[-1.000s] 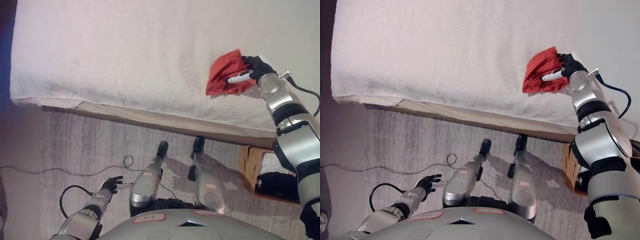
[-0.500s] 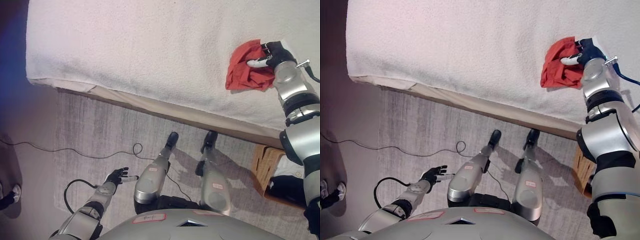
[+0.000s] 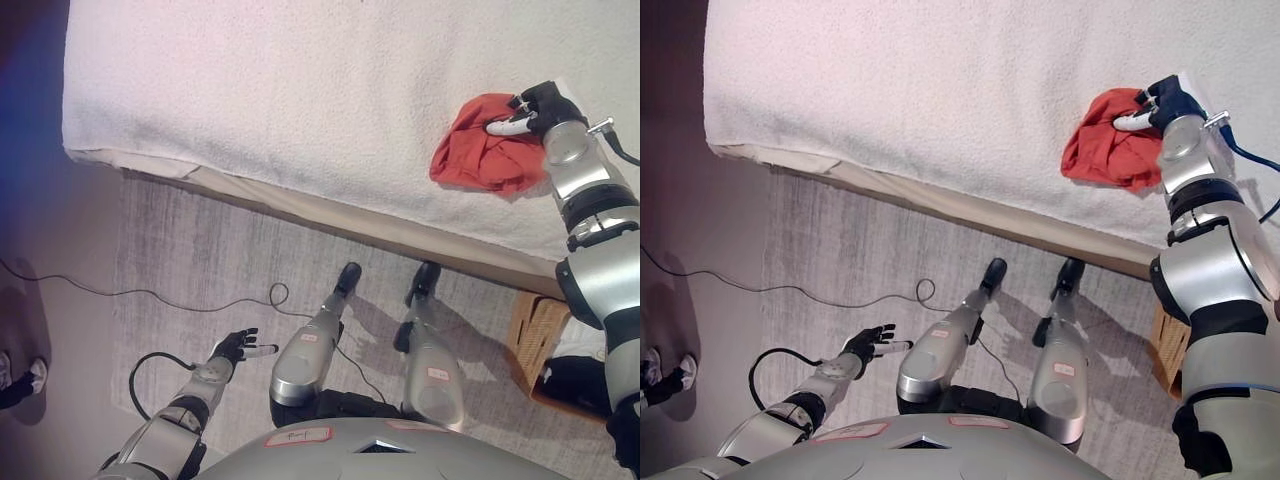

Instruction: Put the clothes on the bed into the basket.

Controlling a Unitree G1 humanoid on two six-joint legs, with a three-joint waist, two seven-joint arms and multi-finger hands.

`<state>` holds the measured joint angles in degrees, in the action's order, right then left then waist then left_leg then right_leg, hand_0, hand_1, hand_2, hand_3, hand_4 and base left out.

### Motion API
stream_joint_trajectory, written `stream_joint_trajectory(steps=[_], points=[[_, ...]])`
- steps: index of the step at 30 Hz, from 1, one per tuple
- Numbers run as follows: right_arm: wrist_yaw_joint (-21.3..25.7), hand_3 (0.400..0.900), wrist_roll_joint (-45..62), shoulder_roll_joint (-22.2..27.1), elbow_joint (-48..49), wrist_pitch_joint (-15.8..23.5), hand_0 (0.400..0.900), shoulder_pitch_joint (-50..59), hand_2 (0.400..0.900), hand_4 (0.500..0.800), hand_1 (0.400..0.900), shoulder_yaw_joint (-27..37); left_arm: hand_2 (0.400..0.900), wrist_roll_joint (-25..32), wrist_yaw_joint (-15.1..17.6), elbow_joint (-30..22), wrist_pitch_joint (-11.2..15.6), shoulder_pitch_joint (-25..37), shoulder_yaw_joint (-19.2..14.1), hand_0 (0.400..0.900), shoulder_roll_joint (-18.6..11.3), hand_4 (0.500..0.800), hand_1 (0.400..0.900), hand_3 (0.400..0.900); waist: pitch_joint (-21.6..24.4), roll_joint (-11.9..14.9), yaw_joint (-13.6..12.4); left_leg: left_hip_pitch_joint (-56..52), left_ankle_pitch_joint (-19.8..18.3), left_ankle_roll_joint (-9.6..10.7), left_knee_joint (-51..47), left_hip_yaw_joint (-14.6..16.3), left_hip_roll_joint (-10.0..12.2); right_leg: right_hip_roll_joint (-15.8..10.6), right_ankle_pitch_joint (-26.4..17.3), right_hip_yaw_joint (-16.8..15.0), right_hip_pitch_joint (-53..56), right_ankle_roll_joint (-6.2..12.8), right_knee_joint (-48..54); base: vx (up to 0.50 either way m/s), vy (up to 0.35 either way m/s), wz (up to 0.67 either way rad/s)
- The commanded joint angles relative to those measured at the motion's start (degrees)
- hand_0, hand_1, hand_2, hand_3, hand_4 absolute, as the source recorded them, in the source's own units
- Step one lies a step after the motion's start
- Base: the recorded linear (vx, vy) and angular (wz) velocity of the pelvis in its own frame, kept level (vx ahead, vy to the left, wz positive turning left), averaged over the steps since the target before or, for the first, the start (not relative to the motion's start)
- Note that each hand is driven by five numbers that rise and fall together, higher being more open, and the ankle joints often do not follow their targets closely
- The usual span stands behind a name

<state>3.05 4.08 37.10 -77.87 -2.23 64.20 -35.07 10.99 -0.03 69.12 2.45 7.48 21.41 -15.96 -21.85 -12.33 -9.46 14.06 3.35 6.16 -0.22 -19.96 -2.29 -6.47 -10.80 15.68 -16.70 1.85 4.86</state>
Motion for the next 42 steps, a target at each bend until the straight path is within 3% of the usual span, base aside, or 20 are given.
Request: stream_joint_trajectory(steps=[1,7,13,19,34,42], points=[[0.6,0.400,1.1,-1.5,-0.7,1.6,0.400,4.6,0.400,0.500,0.400,-2.1,0.900,0.8,1.5,5.3,-0.6,-0.2,3.3,0.900,-4.0,0.800,0.900,0.900,3.4,3.3,1.0,1.2,1.3,-1.7,-2.8,4.9,-1.5,-4.1,6.7,-6.9,0.3,4.33,-5.7,-0.01,0.024,-0.17],[-0.1,0.400,-0.8,0.0,0.6,1.4,0.400,4.2,0.400,0.500,0.400,-3.3,0.900,-0.6,1.2,7.5,-0.9,1.2,2.1,0.900,-4.0,0.800,0.900,0.900,5.9,6.5,3.4,-1.3,-1.3,-2.5,-1.5,7.5,-1.3,-4.0,6.3,-9.0,1.8,4.61,-5.4,0.02,0.036,-0.34],[-2.1,0.400,-2.2,2.9,1.1,1.1,0.400,3.0,0.400,0.500,0.400,-3.4,0.900,-1.8,0.4,9.5,-1.2,0.5,-0.8,0.900,-4.5,0.800,0.900,0.900,9.7,10.6,6.2,-6.3,-5.3,-3.9,-0.3,13.6,-0.7,-2.8,5.8,-13.8,4.0,5.19,-4.6,0.06,0.034,-0.72],[-4.5,0.400,-4.0,5.0,-0.5,0.9,0.400,0.3,0.400,0.500,0.400,-2.7,0.900,-3.6,-0.2,11.1,-1.8,-1.4,-3.1,0.900,-5.5,0.800,0.900,0.900,13.9,12.9,8.6,-12.2,-7.9,-4.6,-0.8,20.1,0.8,-0.6,5.5,-19.3,5.7,6.02,-4.3,0.05,0.011,-0.81],[-6.7,0.400,-4.4,13.4,-2.6,0.5,0.400,-4.0,0.400,0.500,0.400,0.4,0.900,-6.3,-1.7,12.0,-2.3,-4.0,-5.1,0.900,-6.5,0.800,0.900,0.900,20.0,12.6,14.7,-20.0,-11.2,-5.6,-0.7,32.3,2.0,3.2,3.0,-28.3,7.8,8.43,-2.9,0.01,-0.001,-0.58],[-6.7,0.400,-4.2,14.4,-2.6,0.4,0.400,-5.9,0.400,0.500,0.400,1.8,0.900,-7.0,-1.7,11.8,-2.4,-4.7,-5.2,0.900,-6.5,0.800,0.900,0.900,20.3,11.4,16.8,-21.1,-12.0,-6.2,-0.2,35.7,1.8,4.1,1.6,-30.4,7.4,9.28,-2.7,-0.03,-0.001,-0.30]])
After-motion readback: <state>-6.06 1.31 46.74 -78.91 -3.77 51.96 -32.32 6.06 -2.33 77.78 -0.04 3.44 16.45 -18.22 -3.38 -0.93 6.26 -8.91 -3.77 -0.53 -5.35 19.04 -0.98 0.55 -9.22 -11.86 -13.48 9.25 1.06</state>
